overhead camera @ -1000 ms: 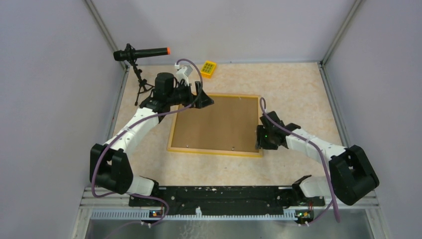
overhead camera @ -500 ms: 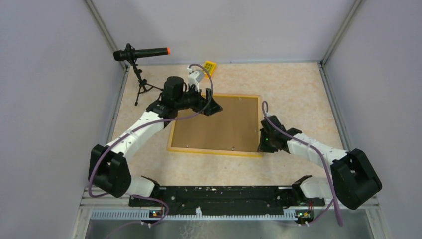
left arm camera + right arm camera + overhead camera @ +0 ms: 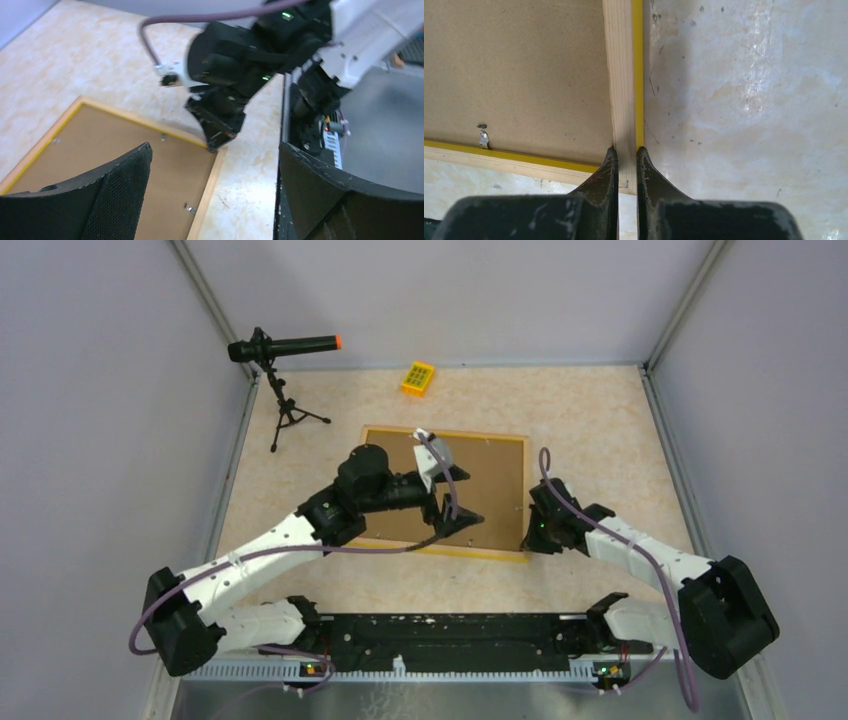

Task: Put the photo into the frame
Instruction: Turn over the photo frame at the center of the board.

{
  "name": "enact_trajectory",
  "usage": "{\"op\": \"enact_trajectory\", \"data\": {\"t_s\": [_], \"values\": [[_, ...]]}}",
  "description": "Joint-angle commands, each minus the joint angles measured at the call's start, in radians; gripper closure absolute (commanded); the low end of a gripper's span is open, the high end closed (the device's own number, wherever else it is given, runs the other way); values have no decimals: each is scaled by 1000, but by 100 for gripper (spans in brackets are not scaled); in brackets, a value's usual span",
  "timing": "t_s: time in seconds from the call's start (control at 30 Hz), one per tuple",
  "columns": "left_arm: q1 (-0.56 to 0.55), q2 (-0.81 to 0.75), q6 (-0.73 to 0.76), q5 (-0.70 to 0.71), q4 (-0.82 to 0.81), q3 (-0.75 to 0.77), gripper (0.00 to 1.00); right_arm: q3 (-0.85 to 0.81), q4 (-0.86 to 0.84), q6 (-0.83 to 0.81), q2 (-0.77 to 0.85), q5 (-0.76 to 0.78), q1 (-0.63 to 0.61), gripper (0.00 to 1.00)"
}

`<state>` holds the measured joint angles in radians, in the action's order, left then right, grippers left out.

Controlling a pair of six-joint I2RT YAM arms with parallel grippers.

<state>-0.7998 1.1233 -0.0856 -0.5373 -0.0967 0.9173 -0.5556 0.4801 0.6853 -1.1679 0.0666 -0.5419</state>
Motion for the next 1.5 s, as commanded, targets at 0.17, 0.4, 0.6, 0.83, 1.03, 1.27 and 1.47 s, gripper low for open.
{"op": "enact_trajectory", "data": {"t_s": [0.17,0.4,0.6,0.83,1.03,1.27,1.47], "values": [[-351,73,271,278,30,-56,1,-115,112,93,68,-14,-9,100],[-528,67,421,744,-29,-210,2,-166,180,104,126,-3,-9,100],[-551,90,503,922,-133,-290,1,-135,135,145,161,-62,-7,100],[-547,221,662,1142,-283,-316,15,-134,147,152,168,-95,-7,100],[-539,277,638,1040,-221,-276,2,-151,181,149,190,-71,-7,100],[-535,373,622,1075,-229,-267,1,-162,202,148,214,-77,-7,100],[-509,558,757,1333,-400,-235,10,-175,228,148,226,-70,-7,100]]}}
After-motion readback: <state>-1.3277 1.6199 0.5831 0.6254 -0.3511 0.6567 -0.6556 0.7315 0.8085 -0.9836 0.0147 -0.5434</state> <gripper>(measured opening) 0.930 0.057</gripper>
